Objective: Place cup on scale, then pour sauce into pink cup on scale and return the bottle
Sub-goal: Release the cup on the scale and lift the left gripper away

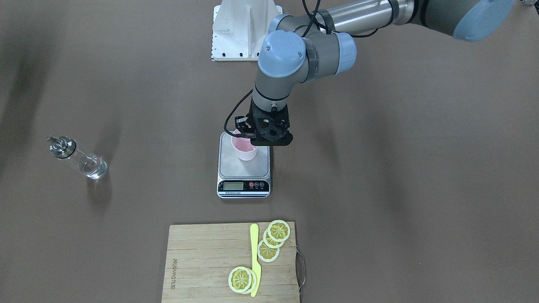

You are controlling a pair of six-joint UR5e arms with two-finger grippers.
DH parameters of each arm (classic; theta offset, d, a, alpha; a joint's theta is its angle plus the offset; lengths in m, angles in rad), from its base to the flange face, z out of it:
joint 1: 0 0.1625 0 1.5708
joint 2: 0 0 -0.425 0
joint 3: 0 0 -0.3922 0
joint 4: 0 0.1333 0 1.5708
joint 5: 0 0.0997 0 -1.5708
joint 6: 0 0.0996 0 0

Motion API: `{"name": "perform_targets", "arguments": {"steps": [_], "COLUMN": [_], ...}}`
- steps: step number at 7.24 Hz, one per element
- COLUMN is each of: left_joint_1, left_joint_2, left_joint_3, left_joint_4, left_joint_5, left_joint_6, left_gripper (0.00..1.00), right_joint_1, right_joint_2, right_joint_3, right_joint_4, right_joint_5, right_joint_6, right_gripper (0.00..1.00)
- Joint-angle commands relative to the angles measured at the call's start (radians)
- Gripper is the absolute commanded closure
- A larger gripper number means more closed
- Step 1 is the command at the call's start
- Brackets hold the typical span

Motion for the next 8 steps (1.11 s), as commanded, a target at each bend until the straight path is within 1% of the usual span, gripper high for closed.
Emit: {"name": "perform_targets", "arguments": {"steps": [1, 2, 3, 4, 5, 6, 7, 8], "left_joint_1": [0.002, -0.003, -0.020, -0.047, -0.078, -0.116, -0.153, -0.178], "left_joint_2": [-0.006, 0.001, 0.018, 0.047, 0.112, 0.197, 0.270, 0.315], "left_joint_3": [-0.007, -0.040, -0.112, -0.214, -0.334, -0.417, -0.465, -0.500], "left_joint_4": [0.000, 0.003, 0.055, 0.142, 0.190, 0.210, 0.210, 0.210], "left_joint_5": [0.001, 0.000, -0.005, -0.012, -0.014, -0.052, -0.060, -0.060], "left_joint_6": [-0.001, -0.003, 0.006, 0.014, 0.067, 0.170, 0.247, 0.279], "left_gripper": [0.06, 0.03, 0.03, 0.03, 0.03, 0.03, 0.03, 0.03], "right_joint_1": [0.000, 0.000, -0.002, -0.006, -0.027, -0.081, -0.145, -0.191], "right_joint_2": [0.000, 0.000, 0.003, 0.009, 0.021, 0.041, 0.046, 0.067], "right_joint_3": [-0.001, -0.001, 0.001, 0.004, 0.006, 0.009, 0.006, 0.004], "right_joint_4": [0.000, 0.000, 0.000, 0.000, 0.002, 0.049, 0.164, 0.254], "right_joint_5": [0.000, 0.000, 0.000, 0.000, -0.001, -0.003, -0.012, -0.023], "right_joint_6": [0.000, 0.000, 0.000, 0.003, 0.027, 0.066, 0.067, 0.071], "right_gripper": [0.00, 0.00, 0.00, 0.00, 0.00, 0.05, 0.09, 0.10]}}
